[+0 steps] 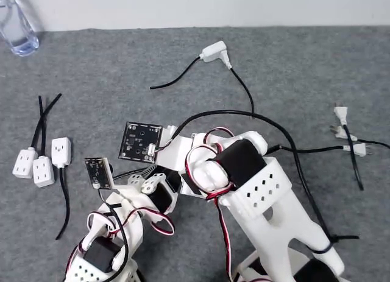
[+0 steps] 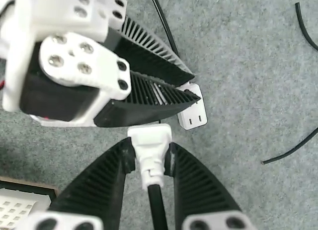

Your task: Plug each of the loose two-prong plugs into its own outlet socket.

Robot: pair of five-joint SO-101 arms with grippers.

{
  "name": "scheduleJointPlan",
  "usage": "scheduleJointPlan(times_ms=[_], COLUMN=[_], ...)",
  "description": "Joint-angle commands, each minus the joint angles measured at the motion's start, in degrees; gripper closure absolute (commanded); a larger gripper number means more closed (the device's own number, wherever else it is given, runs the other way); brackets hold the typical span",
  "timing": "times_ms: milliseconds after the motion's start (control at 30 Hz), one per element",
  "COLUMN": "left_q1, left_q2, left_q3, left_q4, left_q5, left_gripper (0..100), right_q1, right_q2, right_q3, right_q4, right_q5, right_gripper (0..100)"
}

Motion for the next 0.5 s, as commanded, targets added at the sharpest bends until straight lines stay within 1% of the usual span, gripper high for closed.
scheduleJointPlan(times_ms=[0, 133, 233, 333, 400, 467], left_q1=[0.6, 0.1, -1.8, -8.0, -14.0, -21.4], left_q2=[-0.5, -0.6, -0.7, -0.8, -0.8, -0.8], left_q3=[-0.3, -0.2, -0.2, -0.2, -0.2, -0.2], left_q4=[0.8, 0.8, 0.8, 0.6, 0.7, 0.9], left_q5=[0.3, 0.2, 0.0, -0.1, -0.1, -0.3], left_gripper=[92, 92, 92, 92, 92, 92], right_q1=[-1.0, -0.6, 2.2, 5.1, 6.9, 9.0], right_q2=[-2.2, -1.6, -1.6, -1.5, -0.2, 2.6], right_q3=[-4.4, -4.2, -4.1, -4.1, -4.2, -4.5], right_q4=[-2.7, -2.5, -2.3, -2.2, -2.5, -2.6], right_q5=[-0.6, -0.1, 1.0, 2.7, 4.6, 7.0], right_gripper=[99.0, 99.0, 99.0, 99.0, 99.0, 99.0])
